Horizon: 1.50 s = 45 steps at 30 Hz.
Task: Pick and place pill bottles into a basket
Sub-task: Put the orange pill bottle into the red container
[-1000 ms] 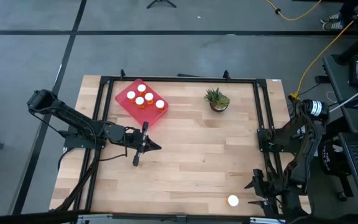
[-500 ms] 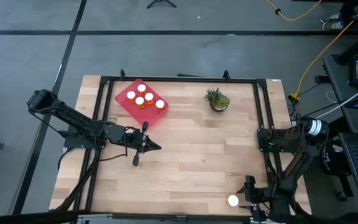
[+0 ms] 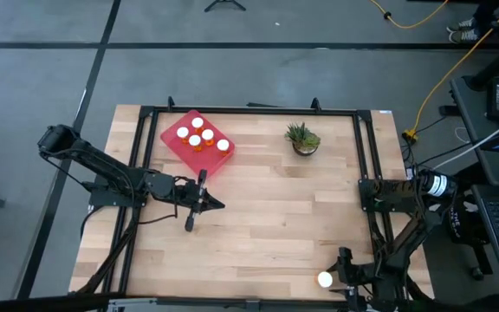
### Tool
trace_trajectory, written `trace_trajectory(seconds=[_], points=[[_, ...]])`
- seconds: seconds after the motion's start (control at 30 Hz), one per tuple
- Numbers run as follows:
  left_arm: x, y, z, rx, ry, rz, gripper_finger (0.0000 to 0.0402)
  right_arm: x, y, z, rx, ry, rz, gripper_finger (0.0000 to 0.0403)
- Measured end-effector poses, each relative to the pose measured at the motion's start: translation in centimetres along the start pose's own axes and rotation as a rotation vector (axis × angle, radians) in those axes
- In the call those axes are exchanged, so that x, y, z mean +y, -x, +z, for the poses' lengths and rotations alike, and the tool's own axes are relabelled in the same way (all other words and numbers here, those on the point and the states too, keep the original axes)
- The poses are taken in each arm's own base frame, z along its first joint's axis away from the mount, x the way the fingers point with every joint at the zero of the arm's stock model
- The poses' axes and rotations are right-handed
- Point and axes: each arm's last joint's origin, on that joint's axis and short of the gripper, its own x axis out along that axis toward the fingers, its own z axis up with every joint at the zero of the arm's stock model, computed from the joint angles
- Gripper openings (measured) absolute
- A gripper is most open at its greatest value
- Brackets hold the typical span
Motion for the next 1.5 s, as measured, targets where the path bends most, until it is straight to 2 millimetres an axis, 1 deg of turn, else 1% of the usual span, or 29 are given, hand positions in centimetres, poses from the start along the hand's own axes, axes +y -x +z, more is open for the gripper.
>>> trace_trajectory(seconds=[0.13, 0.3, 0.4, 0.53, 0.8, 1.17, 1.5], points=[[0.0, 0.0, 0.0, 0.0, 0.0, 0.0, 0.0003, 0.0, -0.2, 0.2, -0.006, 0.016, 0.003, 0.0292], [0.0, 0.0, 0.0, 0.0, 0.0, 0.0, 0.0003, -0.2, -1.3, 0.5, -0.023, 0.072, -0.006, 0.0292], [0.0, 0.0, 0.0, 0.0, 0.0, 0.0, 0.0002, -0.2, -1.8, 0.4, -0.037, 0.068, -0.014, 0.0292], [0.0, 0.0, 0.0, 0.0, 0.0, 0.0, 0.0005, -0.1, -1.9, 0.3, -0.066, 0.082, -0.014, 0.0292], [0.0, 0.0, 0.0, 0.0, 0.0, 0.0, 0.0004, -0.1, -1.9, 0.4, -0.059, 0.103, -0.01, 0.029], [0.0, 0.0, 0.0, 0.0, 0.0, 0.0, 0.0005, -0.1, -1.9, 0.5, -0.087, 0.096, -0.012, 0.0233], [0.0, 0.0, 0.0, 0.0, 0.0, 0.0, 0.0005, -0.1, -1.9, 0.5, -0.091, 0.096, -0.014, 0.0202]])
